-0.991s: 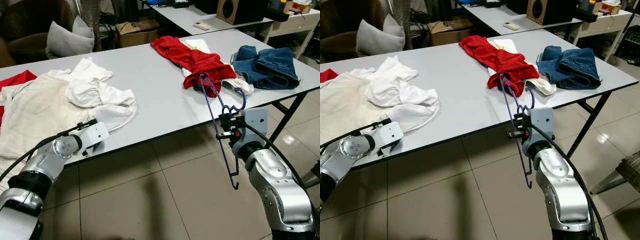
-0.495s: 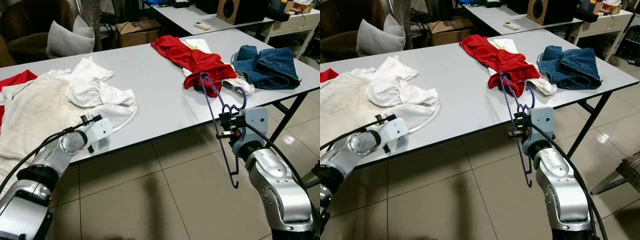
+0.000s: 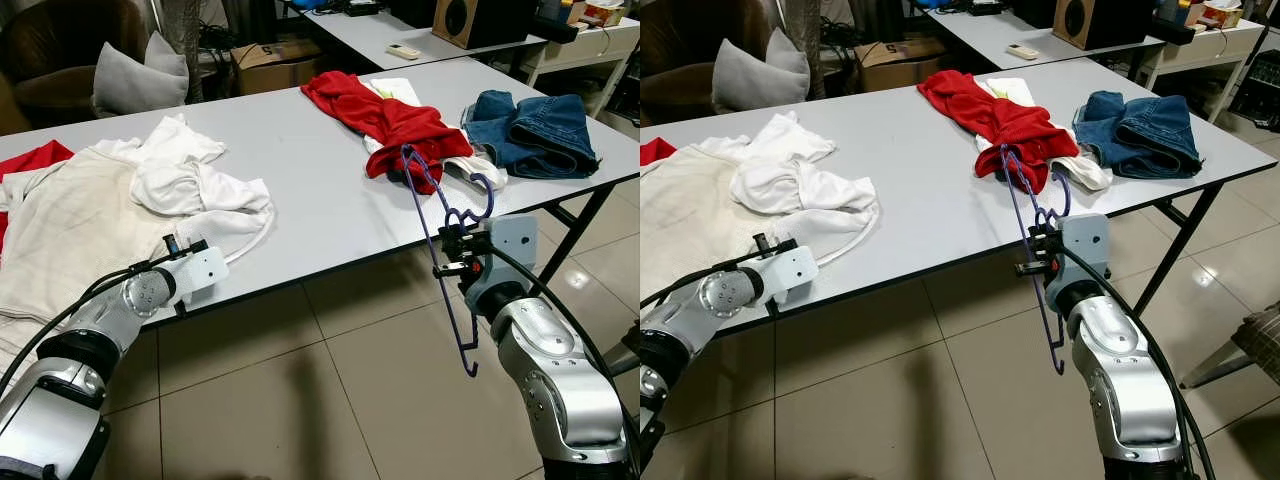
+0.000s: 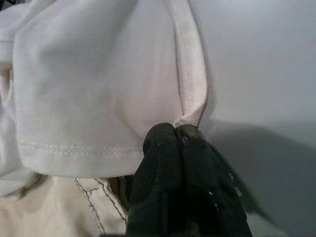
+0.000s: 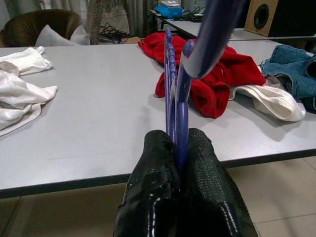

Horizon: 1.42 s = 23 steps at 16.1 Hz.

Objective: Hang hanger

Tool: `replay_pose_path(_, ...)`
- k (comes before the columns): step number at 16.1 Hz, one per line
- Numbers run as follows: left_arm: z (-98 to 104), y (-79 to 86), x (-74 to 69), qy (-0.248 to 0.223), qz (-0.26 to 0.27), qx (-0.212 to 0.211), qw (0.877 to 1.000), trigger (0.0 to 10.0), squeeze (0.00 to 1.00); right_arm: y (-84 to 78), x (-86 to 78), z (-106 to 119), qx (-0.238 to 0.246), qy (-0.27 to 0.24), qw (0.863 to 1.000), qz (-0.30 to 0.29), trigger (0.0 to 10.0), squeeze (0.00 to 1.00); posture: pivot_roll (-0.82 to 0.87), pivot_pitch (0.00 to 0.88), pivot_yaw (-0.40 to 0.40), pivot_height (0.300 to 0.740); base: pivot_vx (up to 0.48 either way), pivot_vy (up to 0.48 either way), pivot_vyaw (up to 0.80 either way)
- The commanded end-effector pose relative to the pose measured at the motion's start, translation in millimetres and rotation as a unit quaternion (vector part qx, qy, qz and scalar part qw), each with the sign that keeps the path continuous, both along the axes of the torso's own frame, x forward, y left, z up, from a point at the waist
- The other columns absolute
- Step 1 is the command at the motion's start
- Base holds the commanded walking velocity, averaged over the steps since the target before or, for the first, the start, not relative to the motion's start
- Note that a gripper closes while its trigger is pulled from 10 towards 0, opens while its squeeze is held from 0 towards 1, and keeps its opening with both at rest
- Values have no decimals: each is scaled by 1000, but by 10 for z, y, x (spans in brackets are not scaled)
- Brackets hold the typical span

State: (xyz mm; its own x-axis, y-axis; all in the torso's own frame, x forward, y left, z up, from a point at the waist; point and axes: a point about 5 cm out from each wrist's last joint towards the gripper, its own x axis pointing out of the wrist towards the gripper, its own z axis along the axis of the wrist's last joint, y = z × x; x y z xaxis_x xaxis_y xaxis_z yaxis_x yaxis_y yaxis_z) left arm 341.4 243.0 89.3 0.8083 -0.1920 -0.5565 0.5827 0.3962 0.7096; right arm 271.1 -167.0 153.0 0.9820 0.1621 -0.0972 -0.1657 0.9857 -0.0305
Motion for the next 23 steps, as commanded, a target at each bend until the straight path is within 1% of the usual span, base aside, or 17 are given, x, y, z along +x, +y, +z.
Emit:
replay_pose_path(1,92,-59,51,-3,29,-112,993,0,0,-13,11,6,1,-4,1000,-4,10000,0,9,0,52,740,0,0,0)
replay_pose_path(2,116,-86,66,-6,35,-143,989,0,0,-9,16,4,1,-3,1000,-2,10000,0,22,0,45,740,0,0,0)
replay_pose_path(3,207,-184,116,-14,36,-214,976,0,0,0,24,1,0,-3,1000,2,10000,0,25,0,48,740,0,0,0)
replay_pose_path(4,300,-260,165,-25,39,-273,961,0,0,2,30,2,0,-4,1000,2,10000,0,18,0,58,740,0,0,0)
replay_pose_path(5,474,-337,253,-47,50,-352,933,0,0,-10,25,8,2,-7,1000,-6,10000,0,7,0,71,740,0,0,0)
replay_pose_path(7,615,-383,306,-64,44,-389,918,0,0,-18,13,9,3,-9,1000,-12,10000,0,-10,0,93,740,0,0,0)
replay_pose_path(10,1144,-524,438,-105,7,-485,868,0,0,-82,-41,34,2,-15,1000,-6,10000,0,-6,0,105,740,0,0,0)
replay_pose_path(11,1308,-578,470,-112,-12,-492,863,0,0,-25,-72,42,4,-17,999,44,10000,0,-5,0,98,740,0,0,0)
replay_pose_path(12,1491,-598,499,-128,-28,-483,866,0,0,76,-144,81,7,-20,993,116,10000,0,-22,0,114,740,0,0,0)
replay_pose_path(14,1742,-607,541,-158,-32,-486,859,0,0,132,-278,128,-3,-22,980,197,10000,0,-28,0,120,740,0,0,0)
replay_pose_path(15,1925,-624,558,-180,-37,-495,849,0,0,122,-345,140,-5,-16,973,229,10000,0,-24,0,119,740,0,0,0)
replay_pose_path(16,2197,-656,558,-210,-51,-507,834,0,0,99,-417,154,-5,-7,965,264,10000,0,-23,0,118,740,0,0,0)
replay_pose_path(19,2542,-740,495,-237,-93,-529,810,0,0,114,-429,190,-7,-9,956,292,10000,0,-17,0,119,740,0,0,0)
replay_pose_path(20,2490,-796,477,-227,-115,-494,831,0,0,55,-355,172,-17,-7,966,258,10000,0,-17,0,119,740,0,0,0)
replay_pose_path(21,2196,-811,476,-196,-117,-422,878,0,0,-80,-250,115,-34,0,983,180,10000,0,-16,0,121,740,0,0,0)
replay_pose_path(22,2057,-806,473,-181,-112,-394,894,0,0,-143,-219,90,-41,3,988,148,10000,0,-16,0,121,740,0,0,0)
replay_pose_path(23,1814,-788,451,-154,-100,-358,915,4627,0,-236,-209,55,-41,14,993,111,10000,0,-17,0,120,740,0,0,0)
